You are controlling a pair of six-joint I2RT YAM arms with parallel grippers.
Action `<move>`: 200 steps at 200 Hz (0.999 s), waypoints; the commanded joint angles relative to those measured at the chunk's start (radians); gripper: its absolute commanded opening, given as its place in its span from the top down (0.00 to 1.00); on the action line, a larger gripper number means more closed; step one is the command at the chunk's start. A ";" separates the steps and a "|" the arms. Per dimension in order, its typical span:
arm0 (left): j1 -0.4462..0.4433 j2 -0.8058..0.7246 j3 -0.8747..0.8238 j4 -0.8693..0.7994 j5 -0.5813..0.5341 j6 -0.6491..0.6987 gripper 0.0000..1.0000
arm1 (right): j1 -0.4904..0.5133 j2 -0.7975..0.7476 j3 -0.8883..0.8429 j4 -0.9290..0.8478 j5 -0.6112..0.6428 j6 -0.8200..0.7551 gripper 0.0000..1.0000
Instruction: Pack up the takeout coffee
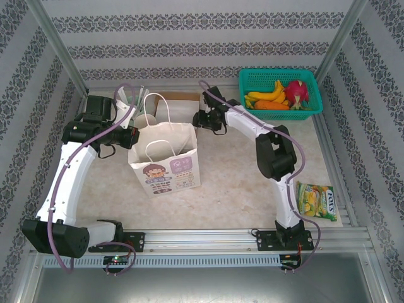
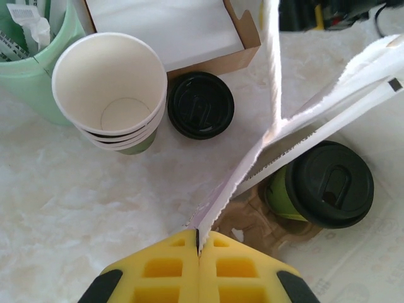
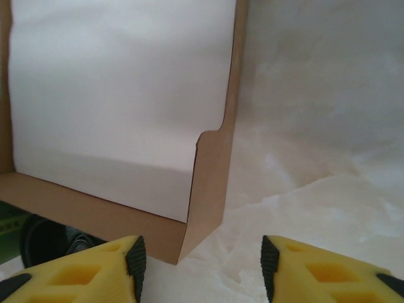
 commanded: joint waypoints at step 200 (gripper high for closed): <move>0.013 -0.007 -0.063 0.074 0.153 0.017 1.00 | -0.101 0.055 0.146 -0.078 0.221 -0.071 1.00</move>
